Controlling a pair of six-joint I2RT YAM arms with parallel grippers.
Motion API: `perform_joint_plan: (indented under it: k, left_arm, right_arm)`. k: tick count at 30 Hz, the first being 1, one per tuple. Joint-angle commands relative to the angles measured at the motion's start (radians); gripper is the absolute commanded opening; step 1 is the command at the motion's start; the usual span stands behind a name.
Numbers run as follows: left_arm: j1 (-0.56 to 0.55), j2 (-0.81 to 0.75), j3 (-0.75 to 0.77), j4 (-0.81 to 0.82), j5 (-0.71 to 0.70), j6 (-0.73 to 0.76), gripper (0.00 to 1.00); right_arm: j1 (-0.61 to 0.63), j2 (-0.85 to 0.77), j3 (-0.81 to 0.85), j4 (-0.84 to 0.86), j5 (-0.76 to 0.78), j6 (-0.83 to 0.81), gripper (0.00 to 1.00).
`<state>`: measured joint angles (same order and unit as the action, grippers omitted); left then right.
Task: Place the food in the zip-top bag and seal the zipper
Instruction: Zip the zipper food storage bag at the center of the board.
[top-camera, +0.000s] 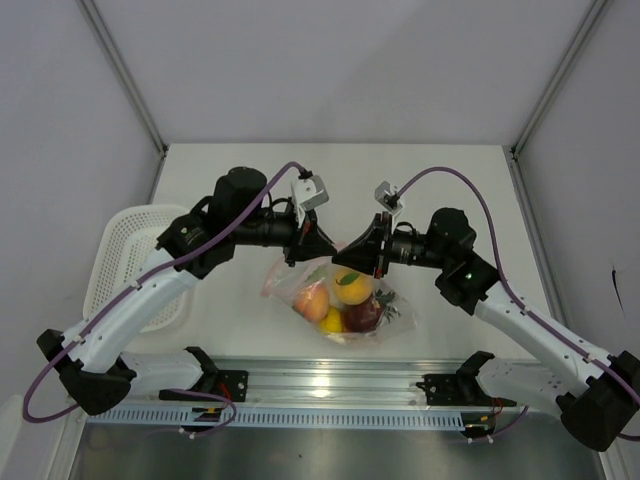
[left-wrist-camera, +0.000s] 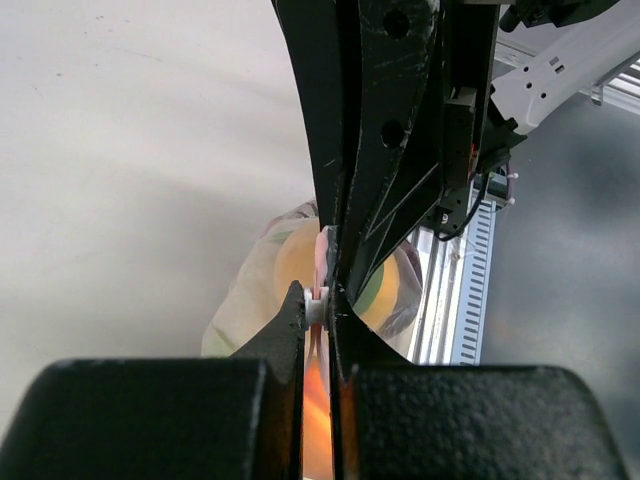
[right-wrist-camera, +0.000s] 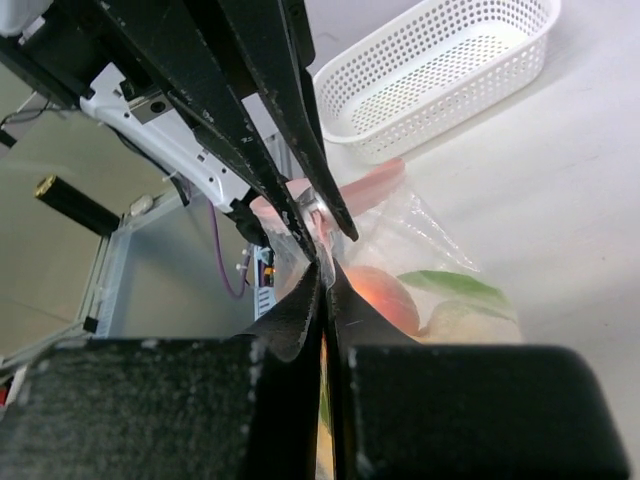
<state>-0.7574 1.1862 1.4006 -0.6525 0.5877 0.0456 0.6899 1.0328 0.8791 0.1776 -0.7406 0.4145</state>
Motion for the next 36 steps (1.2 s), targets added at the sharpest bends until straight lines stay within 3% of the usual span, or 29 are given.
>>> perform_joint_plan:
  k: [1, 16, 18, 23, 24, 25, 26, 28, 31, 36]
  left_arm:
    - [0.000, 0.007, 0.014, -0.050, 0.023, -0.010, 0.01]
    - [0.001, -0.125, -0.107, -0.099, -0.023, -0.006, 0.01]
    - [0.001, -0.143, -0.138, -0.076, -0.022, -0.004, 0.01]
    - [0.003, -0.120, -0.117, -0.053, 0.027, -0.004, 0.01]
    - [0.003, -0.114, -0.095, -0.053, 0.032, -0.003, 0.01]
    - [0.003, -0.109, -0.085, -0.055, 0.034, 0.002, 0.00]
    - [0.003, -0.099, -0.077, -0.058, 0.032, 0.005, 0.01]
    - [0.004, -0.086, -0.032, -0.071, 0.031, 0.019, 0.01]
    - [0.004, -0.057, 0.024, -0.091, 0.034, 0.030, 0.01]
    - [0.004, -0.008, 0.106, -0.131, 0.044, 0.039, 0.01]
  right_arm:
    - [-0.018, -0.053, 0.018, 0.178, 0.089, 0.055, 0.00]
    - [-0.130, -0.060, 0.004, 0.158, 0.041, 0.076, 0.00]
    - [-0.133, -0.040, 0.014, 0.174, -0.073, 0.081, 0.00]
    - [-0.121, 0.059, 0.128, -0.021, -0.253, -0.055, 0.00]
    - [-0.122, 0.058, 0.142, -0.050, -0.258, -0.109, 0.07]
    - [-0.119, 0.052, 0.155, -0.113, -0.264, -0.137, 0.21]
    - [-0.121, 0.043, 0.185, -0.150, -0.270, -0.166, 0.47]
    - [-0.118, 0.036, 0.218, -0.260, -0.286, -0.247, 0.62]
    - [-0.118, 0.049, 0.285, -0.397, -0.292, -0.345, 0.72]
    - [-0.099, 0.085, 0.362, -0.507, -0.324, -0.410, 0.74]
